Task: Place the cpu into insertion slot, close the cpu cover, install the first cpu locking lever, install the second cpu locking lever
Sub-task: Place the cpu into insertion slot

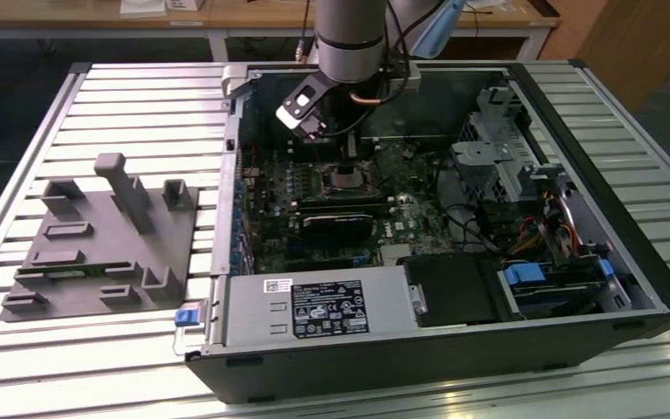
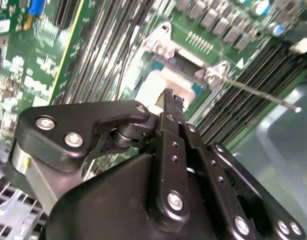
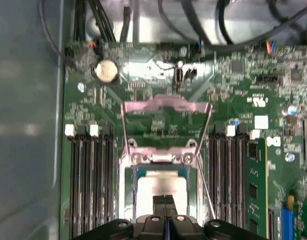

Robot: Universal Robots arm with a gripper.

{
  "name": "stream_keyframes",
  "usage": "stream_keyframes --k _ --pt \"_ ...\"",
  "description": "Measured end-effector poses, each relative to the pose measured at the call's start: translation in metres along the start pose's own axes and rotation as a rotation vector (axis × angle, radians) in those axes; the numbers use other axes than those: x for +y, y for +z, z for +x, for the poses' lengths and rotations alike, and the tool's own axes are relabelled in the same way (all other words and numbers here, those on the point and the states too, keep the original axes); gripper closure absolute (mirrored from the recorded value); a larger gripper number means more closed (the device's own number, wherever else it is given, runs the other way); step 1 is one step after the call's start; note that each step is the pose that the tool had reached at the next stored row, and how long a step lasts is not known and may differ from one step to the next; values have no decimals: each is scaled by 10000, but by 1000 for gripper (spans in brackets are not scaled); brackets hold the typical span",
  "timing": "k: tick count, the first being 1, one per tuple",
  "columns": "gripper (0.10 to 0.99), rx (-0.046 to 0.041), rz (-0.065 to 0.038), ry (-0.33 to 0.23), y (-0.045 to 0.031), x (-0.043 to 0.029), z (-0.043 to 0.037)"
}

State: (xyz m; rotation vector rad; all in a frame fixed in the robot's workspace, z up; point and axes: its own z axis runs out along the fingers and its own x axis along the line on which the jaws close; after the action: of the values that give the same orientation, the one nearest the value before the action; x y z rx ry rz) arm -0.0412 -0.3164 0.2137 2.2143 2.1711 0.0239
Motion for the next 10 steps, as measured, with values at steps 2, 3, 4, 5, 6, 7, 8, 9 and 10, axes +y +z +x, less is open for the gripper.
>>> stream_keyframes --k 2,3,4,5,6,7,8,9,10 --pt "980 -2 14 1 -1 0 0" --pt "980 -2 17 0 -1 0 0" --pt "980 -2 20 -1 -2 1 0" --pt "980 -2 24 0 -8 1 0" --pt "980 0 27 0 -20 1 0" --pt "980 0 30 -1 -39 2 -1" --pt "980 0 34 -1 -60 3 -1" --pt "980 -1 37 -1 -83 4 -2" --pt "980 -1 38 -1 -108 5 -2"
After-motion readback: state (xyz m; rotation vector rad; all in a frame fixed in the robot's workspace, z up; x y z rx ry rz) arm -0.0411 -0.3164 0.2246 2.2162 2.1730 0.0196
